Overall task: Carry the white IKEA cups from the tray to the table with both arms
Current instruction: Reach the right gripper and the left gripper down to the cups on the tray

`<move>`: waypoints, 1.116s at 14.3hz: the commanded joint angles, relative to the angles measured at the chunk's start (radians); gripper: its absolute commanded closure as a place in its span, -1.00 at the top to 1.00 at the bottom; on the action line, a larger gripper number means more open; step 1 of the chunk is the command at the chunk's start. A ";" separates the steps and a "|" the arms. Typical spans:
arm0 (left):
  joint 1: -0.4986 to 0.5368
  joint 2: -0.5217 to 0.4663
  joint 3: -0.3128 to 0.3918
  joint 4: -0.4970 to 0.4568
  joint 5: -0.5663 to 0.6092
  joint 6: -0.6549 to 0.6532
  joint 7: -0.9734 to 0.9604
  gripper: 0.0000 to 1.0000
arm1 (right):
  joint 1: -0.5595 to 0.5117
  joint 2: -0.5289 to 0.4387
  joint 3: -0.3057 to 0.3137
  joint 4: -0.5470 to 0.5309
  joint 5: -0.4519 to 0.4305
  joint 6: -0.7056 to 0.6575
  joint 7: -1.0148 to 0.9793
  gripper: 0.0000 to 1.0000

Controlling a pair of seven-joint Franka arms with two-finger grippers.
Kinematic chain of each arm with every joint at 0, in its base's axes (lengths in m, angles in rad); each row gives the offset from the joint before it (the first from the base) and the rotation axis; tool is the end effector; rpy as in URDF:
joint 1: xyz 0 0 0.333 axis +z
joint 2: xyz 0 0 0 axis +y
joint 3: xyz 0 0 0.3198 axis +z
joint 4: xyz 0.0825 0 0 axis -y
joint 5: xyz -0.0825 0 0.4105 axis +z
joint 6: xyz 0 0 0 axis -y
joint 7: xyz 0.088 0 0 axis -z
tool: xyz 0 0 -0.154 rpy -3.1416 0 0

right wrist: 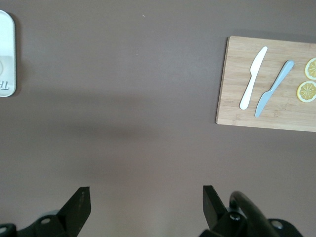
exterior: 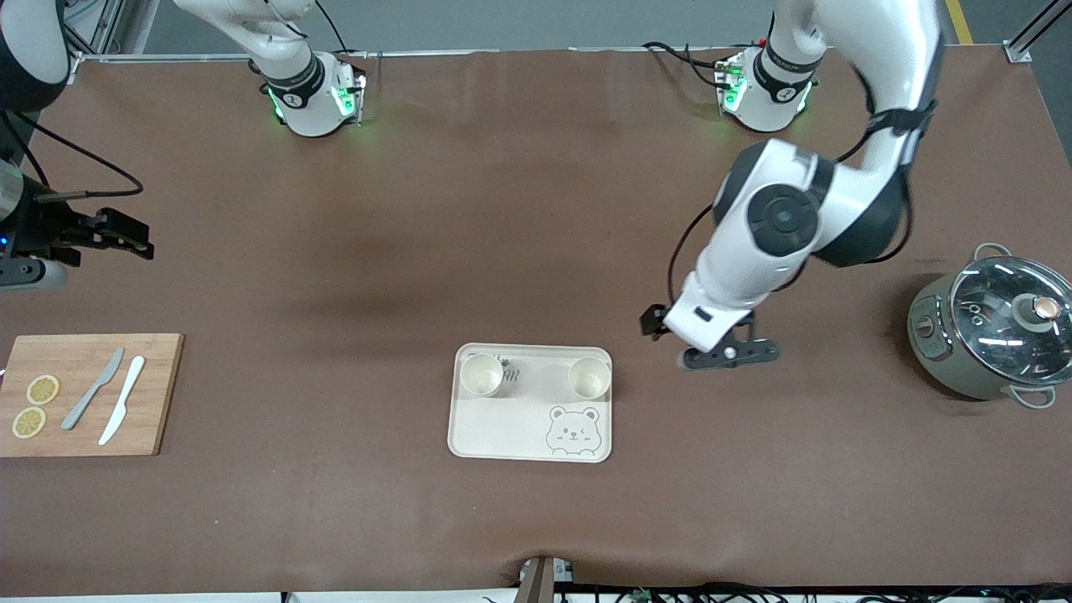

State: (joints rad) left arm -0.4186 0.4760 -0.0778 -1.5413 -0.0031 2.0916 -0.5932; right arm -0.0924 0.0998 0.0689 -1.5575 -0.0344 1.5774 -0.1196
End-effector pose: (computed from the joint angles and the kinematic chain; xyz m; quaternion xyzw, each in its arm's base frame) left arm 0.6402 -0.3401 0.3305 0.9976 0.0540 0.0225 0.0359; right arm 0.6051 -0.0211 0.5294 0.9979 0.0488 -0.0407 0.0109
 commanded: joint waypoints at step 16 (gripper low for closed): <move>-0.081 0.332 0.003 0.113 -0.023 0.324 -0.020 -0.55 | 0.200 0.331 0.017 0.028 0.048 0.369 0.356 1.00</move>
State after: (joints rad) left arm -0.4927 0.7886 -0.0799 -1.4511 -0.0038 2.4076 -0.6294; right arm 0.1003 0.4008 0.0878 -1.5552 0.0002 1.9163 0.2235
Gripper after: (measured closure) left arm 0.665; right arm 0.000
